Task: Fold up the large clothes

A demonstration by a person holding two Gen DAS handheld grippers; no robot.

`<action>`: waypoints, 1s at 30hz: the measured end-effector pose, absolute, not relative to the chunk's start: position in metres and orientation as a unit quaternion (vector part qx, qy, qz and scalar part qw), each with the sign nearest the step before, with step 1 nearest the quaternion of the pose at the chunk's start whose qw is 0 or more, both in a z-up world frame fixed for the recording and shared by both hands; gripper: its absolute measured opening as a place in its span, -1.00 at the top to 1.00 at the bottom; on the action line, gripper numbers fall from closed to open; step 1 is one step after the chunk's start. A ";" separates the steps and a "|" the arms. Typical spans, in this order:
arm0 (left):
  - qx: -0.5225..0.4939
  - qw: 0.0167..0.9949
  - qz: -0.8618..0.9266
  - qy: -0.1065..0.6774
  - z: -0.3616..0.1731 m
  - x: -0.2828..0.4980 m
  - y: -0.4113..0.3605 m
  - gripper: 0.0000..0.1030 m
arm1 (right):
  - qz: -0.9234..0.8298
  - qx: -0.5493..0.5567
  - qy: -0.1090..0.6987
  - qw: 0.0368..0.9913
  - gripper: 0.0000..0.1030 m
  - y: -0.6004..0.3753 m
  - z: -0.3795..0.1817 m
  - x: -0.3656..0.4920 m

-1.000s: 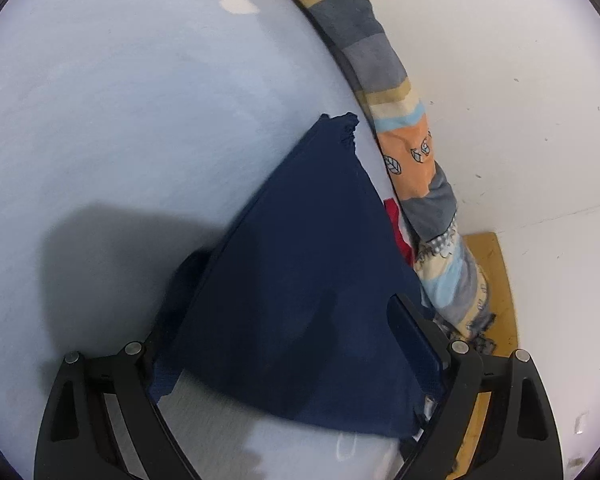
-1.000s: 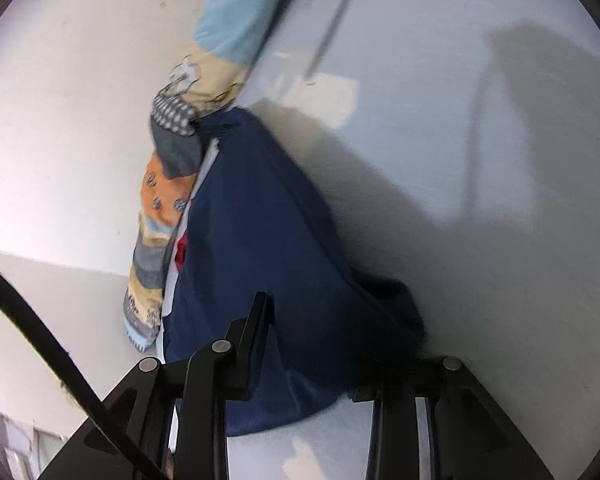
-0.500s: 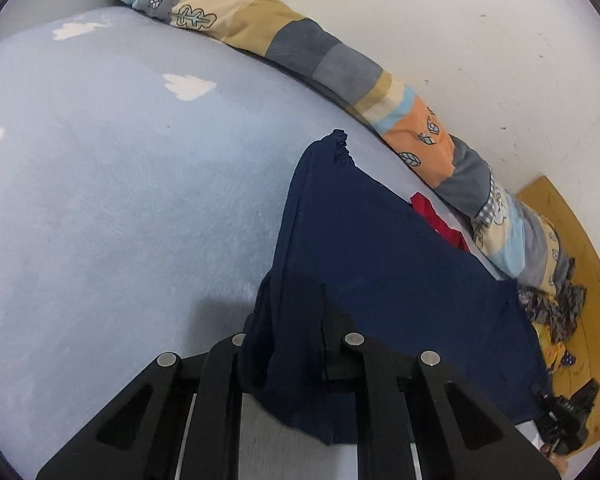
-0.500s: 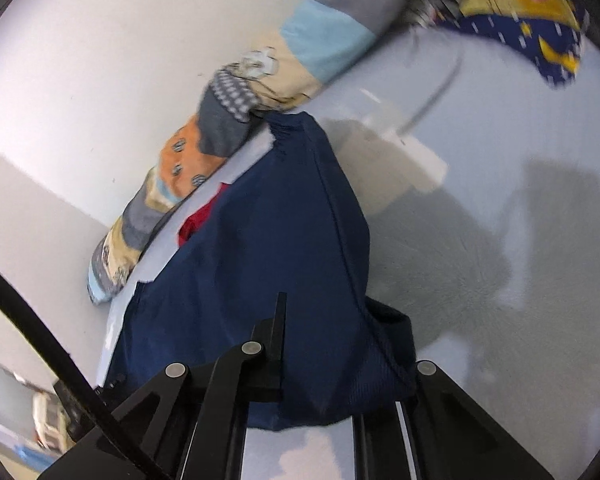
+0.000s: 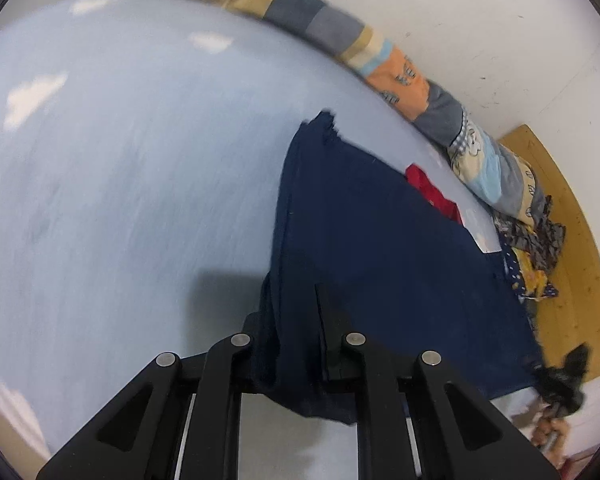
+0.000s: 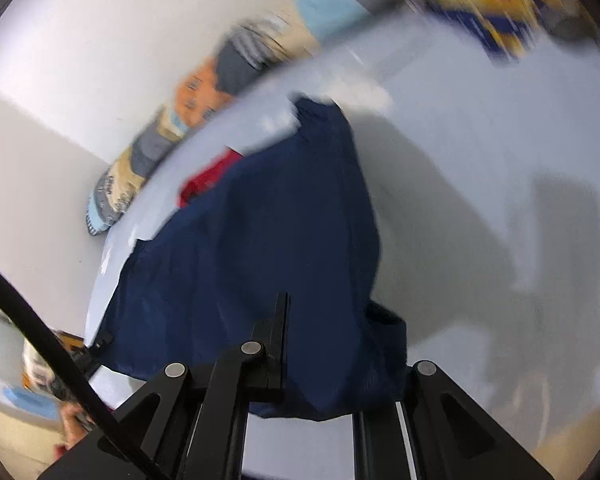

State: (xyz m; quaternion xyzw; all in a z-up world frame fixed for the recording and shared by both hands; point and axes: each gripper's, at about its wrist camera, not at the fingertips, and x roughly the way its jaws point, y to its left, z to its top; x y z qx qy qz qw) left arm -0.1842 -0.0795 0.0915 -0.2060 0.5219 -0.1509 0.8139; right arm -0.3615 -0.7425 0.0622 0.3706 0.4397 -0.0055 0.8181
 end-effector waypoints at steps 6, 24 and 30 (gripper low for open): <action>-0.228 0.843 -0.004 0.488 0.103 -0.191 -0.026 0.37 | -0.166 0.447 0.445 0.758 0.06 -0.788 0.042 -0.402; 0.096 0.889 -0.055 0.444 0.085 -0.101 -0.253 -0.46 | 0.007 0.114 0.433 0.894 0.05 -0.595 0.050 -0.204; 0.075 0.892 -0.018 0.445 0.061 -0.061 -0.204 -0.72 | -0.057 0.206 0.451 0.866 0.28 -0.674 0.019 -0.160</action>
